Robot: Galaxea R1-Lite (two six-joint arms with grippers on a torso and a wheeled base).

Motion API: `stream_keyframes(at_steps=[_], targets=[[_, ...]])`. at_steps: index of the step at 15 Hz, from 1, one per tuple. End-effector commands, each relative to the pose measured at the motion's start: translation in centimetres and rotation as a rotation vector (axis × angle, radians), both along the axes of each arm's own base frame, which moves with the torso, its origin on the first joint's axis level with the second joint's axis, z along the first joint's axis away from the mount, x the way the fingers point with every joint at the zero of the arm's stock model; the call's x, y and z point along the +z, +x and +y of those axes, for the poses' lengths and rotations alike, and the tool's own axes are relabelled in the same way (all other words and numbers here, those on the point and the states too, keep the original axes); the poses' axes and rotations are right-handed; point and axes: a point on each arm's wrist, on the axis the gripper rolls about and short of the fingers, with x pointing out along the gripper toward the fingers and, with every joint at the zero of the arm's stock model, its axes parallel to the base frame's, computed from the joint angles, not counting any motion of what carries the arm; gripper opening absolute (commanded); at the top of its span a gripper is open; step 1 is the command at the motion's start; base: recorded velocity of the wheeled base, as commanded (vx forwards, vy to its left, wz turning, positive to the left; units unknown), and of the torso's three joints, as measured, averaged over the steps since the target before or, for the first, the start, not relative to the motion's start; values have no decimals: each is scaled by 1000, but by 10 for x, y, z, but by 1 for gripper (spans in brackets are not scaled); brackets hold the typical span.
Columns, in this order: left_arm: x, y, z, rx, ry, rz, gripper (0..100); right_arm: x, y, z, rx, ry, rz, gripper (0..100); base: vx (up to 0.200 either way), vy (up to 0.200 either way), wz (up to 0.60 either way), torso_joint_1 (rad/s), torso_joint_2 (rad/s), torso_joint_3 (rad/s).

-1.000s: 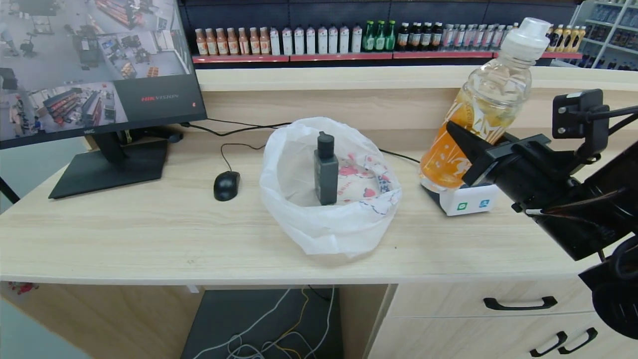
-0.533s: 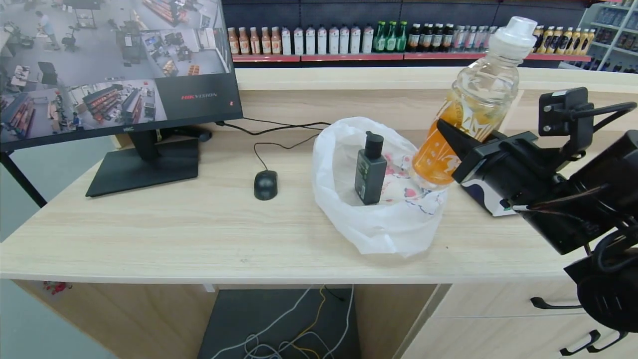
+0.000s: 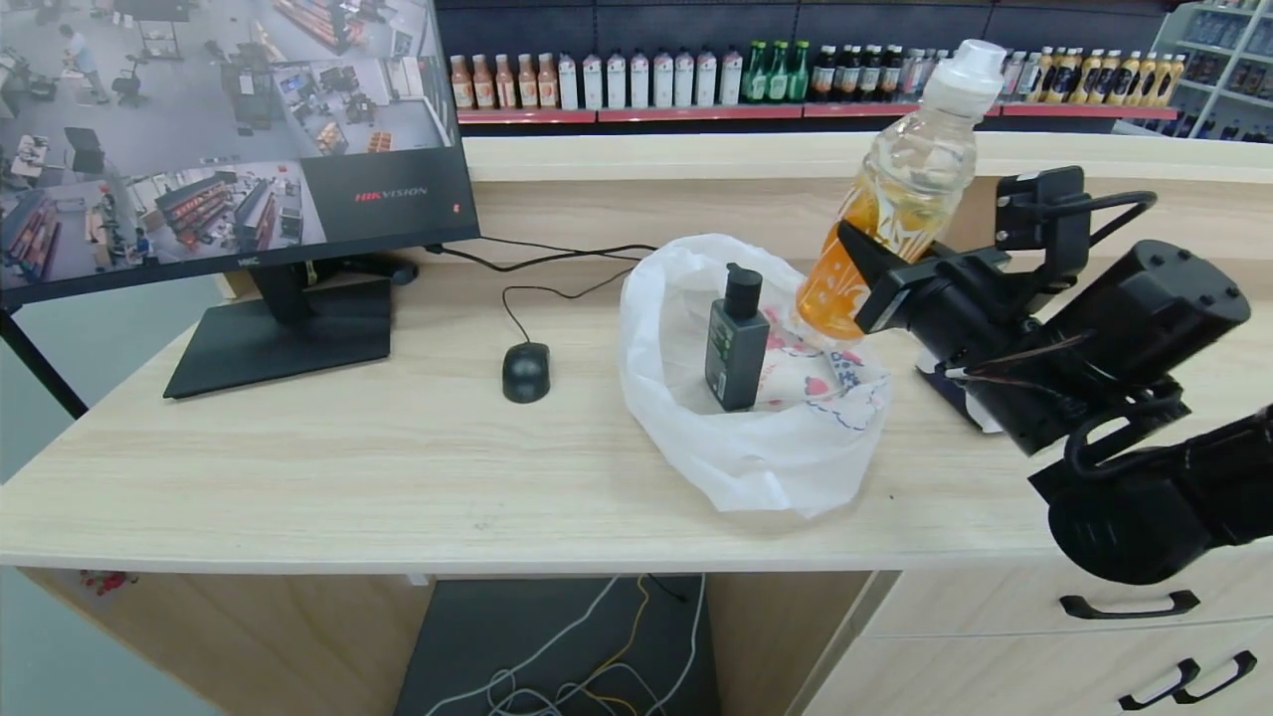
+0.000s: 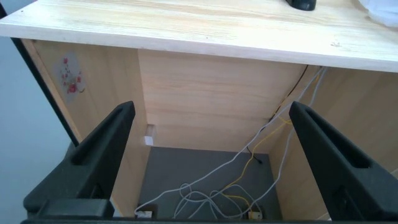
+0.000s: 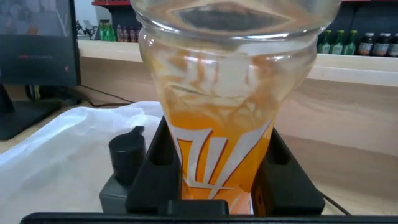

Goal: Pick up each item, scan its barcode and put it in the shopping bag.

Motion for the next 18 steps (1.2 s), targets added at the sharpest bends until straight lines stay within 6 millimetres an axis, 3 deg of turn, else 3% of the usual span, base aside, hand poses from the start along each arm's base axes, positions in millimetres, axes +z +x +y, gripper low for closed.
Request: stream_keyframes(at_steps=[1,5,18], targets=[[0,0,0,-1,1,0,100,-17,21,4,-4,-12,31,0,0,0,0,0,0,0],[0,0,0,1,29,1,100,-30,39,4,-26,-18,50,0,0,0,0,0,0,0],[0,0,0,-1,29,1,100,-60,39,4,-41,-82,136,0,0,0,0,0,0,0]])
